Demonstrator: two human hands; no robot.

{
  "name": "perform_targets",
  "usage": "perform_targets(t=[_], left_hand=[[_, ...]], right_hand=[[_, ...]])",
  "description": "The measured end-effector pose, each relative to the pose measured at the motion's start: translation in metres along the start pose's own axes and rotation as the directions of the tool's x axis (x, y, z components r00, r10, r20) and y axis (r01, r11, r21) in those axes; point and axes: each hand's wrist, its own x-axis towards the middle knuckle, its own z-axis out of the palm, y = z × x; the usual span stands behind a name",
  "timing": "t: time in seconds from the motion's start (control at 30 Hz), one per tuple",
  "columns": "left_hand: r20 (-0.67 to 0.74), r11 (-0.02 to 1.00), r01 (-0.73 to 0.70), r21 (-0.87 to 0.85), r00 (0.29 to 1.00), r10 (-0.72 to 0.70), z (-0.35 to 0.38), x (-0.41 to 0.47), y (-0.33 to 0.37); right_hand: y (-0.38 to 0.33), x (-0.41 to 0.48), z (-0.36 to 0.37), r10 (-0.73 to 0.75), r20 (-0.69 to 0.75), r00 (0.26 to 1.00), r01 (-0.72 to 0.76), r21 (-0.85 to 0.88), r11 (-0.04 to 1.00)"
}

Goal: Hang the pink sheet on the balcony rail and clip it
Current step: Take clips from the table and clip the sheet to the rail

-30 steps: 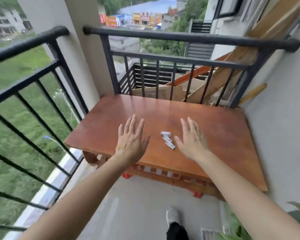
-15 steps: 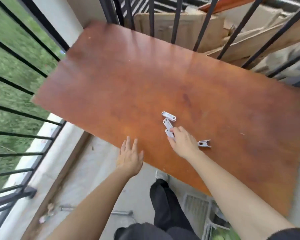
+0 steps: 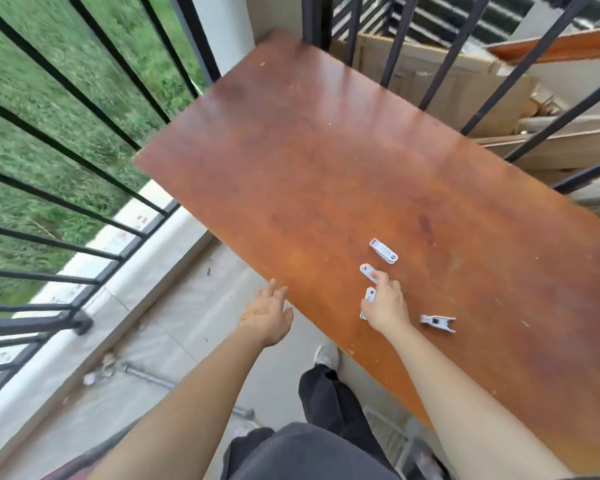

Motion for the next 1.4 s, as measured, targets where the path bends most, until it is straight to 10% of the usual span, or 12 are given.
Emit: perform_targets(t=[0.27, 0.63, 0.77, 1.17, 1.27, 1.4], left_hand=[[-0.243, 0.998, 0.005, -0.060, 0.970, -0.020, -0.033, -0.064, -0.062], [-0.523, 0.997, 0.025, -0.075, 0.850, -0.061, -0.050, -0.186, -0.190], [-0.662, 0.983, 0.081, -0.163, 0.730, -0.170, -0.058, -0.237, -0.235], [-0.938, 0.894, 0.346, -0.284, 0.094, -0.334, -0.067, -0.396, -0.260], [-0.945, 0.813, 0.542, -0.213, 0.098, -0.313, -0.062, -0.433, -0.265], [-0.775, 0.523, 0.847, 0.095, 0.393, -0.494, -0.072, -0.492, -0.267]], right_hand=[[-0.021, -0.017, 0.013, 0.249, 0.009, 0.968, -0.217, 0.519, 0.827], [-0.180, -0.144, 0.075, -0.216, 0.094, 0.972, 0.046, 0.823, 0.567], [-0.248, -0.188, 0.114, -0.385, 0.159, 0.909, 0.129, 0.772, 0.622], [-0.412, -0.315, 0.196, -0.792, 0.550, 0.264, 0.345, 0.713, 0.610], [-0.420, -0.340, 0.204, -0.810, 0.567, 0.151, 0.417, 0.706, 0.572], [-0.418, -0.370, 0.209, -0.833, 0.549, 0.063, 0.443, 0.733, 0.516]])
